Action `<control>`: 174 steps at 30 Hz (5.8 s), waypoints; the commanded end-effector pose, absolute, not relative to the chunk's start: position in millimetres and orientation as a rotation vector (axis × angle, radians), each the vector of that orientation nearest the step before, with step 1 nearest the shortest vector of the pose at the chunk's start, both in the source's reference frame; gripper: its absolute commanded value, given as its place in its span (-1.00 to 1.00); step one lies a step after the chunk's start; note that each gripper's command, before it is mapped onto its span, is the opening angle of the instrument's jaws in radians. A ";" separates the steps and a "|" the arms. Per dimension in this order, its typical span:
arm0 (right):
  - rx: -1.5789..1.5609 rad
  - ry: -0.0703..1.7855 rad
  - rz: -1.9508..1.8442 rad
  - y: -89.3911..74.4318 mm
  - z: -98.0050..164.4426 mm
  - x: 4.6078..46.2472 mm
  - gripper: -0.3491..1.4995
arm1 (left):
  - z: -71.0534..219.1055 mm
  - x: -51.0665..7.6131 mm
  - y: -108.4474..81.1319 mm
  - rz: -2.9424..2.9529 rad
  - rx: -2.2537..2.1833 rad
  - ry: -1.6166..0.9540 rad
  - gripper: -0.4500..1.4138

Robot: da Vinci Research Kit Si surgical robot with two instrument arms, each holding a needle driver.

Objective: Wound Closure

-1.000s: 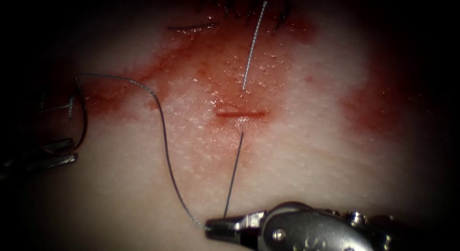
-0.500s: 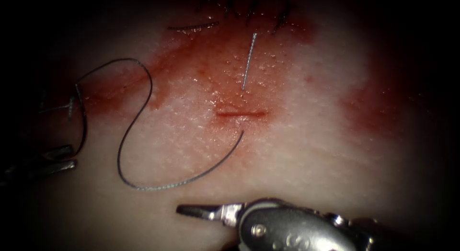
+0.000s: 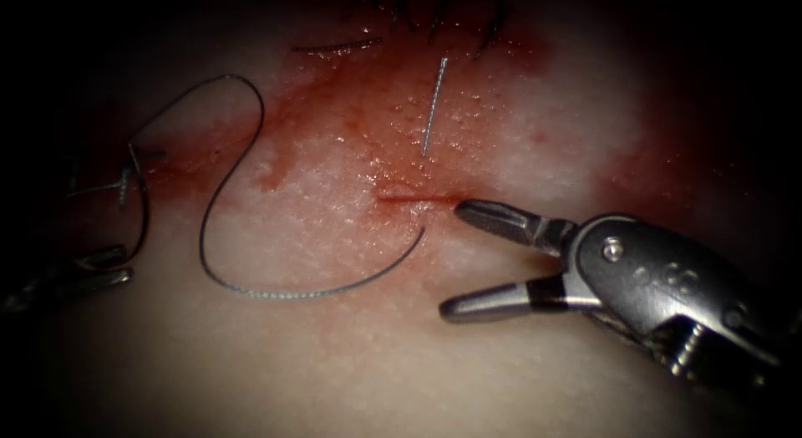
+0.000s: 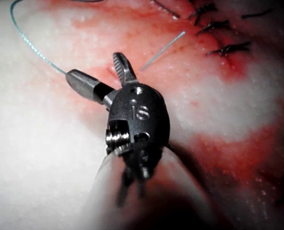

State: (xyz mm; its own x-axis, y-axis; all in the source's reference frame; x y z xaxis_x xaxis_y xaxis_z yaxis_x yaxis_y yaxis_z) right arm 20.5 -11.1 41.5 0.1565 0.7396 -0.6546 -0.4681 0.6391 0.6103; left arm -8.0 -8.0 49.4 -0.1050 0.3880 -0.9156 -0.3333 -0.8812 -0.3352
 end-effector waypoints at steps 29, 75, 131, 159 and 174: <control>0.433 1.044 1.146 -4.9 57.1 24.2 -1.00 | 49.6 -9.6 -8.8 2.032 -1.707 -0.069 -1.00; 0.214 1.274 0.851 -3.2 50.5 23.4 -0.15 | 44.4 -3.4 -4.0 1.770 -1.488 -0.156 0.68; 0.101 1.140 0.815 -3.2 48.0 22.0 -0.51 | 59.4 -5.9 3.9 1.873 -1.036 -0.298 -1.00; 0.271 1.278 0.569 -6.8 48.3 25.6 -0.35 | 46.7 -18.1 3.9 1.899 -1.428 -0.108 -1.00; 0.284 1.500 0.455 -7.3 43.5 28.0 -1.00 | 51.9 -21.7 3.5 2.013 -1.352 -0.030 -1.00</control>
